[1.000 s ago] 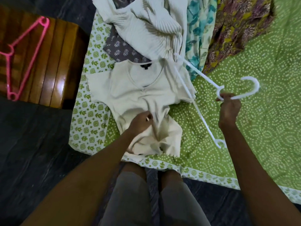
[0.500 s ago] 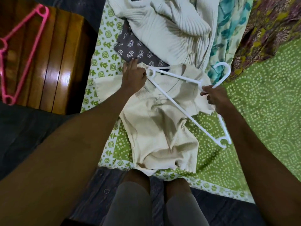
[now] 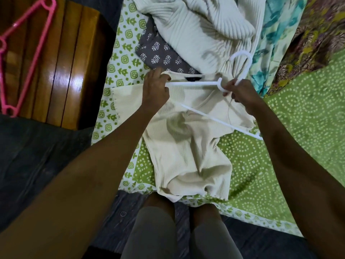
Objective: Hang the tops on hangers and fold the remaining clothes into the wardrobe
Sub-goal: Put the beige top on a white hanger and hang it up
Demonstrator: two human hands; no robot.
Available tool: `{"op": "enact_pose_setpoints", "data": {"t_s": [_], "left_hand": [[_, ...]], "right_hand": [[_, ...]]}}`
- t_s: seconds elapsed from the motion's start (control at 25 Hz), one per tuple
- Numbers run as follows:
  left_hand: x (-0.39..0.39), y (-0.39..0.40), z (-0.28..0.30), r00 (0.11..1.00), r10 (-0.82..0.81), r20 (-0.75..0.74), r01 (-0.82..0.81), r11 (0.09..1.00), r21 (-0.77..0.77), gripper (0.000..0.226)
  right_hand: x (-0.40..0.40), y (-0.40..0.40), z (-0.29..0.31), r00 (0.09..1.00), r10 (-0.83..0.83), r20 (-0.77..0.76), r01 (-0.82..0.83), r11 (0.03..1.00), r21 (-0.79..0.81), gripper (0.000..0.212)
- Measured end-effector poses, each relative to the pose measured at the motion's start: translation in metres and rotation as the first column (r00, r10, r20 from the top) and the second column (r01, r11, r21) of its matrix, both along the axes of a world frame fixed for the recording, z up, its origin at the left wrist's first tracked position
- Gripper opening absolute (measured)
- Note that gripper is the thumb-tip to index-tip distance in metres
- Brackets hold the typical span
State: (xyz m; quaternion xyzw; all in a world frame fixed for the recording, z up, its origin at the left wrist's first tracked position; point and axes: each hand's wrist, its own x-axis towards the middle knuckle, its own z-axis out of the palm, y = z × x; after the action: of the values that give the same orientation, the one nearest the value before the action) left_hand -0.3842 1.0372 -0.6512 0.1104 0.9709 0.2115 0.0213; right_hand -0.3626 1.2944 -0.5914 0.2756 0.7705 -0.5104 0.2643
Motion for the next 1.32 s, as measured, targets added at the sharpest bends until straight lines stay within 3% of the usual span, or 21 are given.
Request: {"op": "enact_pose_setpoints", "data": {"t_s": [0.24, 0.44, 0.68, 0.92, 0.96, 1.0, 1.08, 1.12, 1.2, 1.32], "left_hand": [[0.001, -0.014, 0.014, 0.999, 0.038, -0.006, -0.038, 0.999, 0.018, 0.04], [0.002, -0.011, 0.029, 1.0, 0.015, -0.004, -0.016, 0.994, -0.108, 0.044], [0.011, 0.001, 0.031, 0.995, -0.083, 0.054, 0.078, 0.993, 0.091, 0.062], [0.003, -0.007, 0.029, 0.98, 0.114, 0.162, -0.132, 0.985, 0.107, 0.045], [0.0, -0.011, 0.026, 0.976, 0.12, 0.179, -0.14, 0.985, 0.104, 0.041], [-0.003, -0.014, 0.024, 0.974, 0.116, 0.193, -0.136, 0.986, 0.096, 0.037], [-0.006, -0.017, 0.018, 0.977, 0.102, 0.188, -0.125, 0.986, 0.112, 0.033], [-0.007, -0.017, 0.016, 0.978, 0.102, 0.183, -0.128, 0.982, 0.136, 0.033], [-0.009, -0.013, 0.012, 0.967, 0.134, 0.217, -0.177, 0.965, 0.195, 0.032], [-0.011, -0.004, 0.011, 0.94, 0.203, 0.276, -0.265, 0.94, 0.213, 0.03]], "right_hand": [[-0.053, -0.03, 0.009, 0.981, 0.172, -0.088, -0.172, 0.985, 0.006, 0.023], [-0.071, -0.01, 0.03, 0.964, 0.26, -0.063, -0.26, 0.966, 0.008, 0.021], [-0.052, -0.064, 0.015, 0.948, 0.314, -0.049, -0.317, 0.946, -0.072, 0.023], [-0.046, -0.115, 0.007, 0.952, 0.259, -0.163, -0.284, 0.946, -0.157, 0.025], [-0.047, -0.111, 0.007, 0.94, 0.291, -0.178, -0.31, 0.946, -0.091, 0.023], [-0.048, -0.101, 0.005, 0.913, 0.365, -0.182, -0.357, 0.931, 0.074, 0.026], [-0.042, -0.065, -0.002, 0.863, 0.503, -0.056, -0.434, 0.793, 0.428, 0.032], [-0.034, -0.045, -0.008, 0.867, 0.498, 0.024, -0.446, 0.752, 0.486, 0.03], [-0.01, -0.022, -0.013, 0.905, 0.413, 0.102, -0.415, 0.805, 0.424, 0.024], [0.0, -0.028, -0.03, 0.919, 0.388, 0.072, -0.386, 0.843, 0.375, 0.023]]}}
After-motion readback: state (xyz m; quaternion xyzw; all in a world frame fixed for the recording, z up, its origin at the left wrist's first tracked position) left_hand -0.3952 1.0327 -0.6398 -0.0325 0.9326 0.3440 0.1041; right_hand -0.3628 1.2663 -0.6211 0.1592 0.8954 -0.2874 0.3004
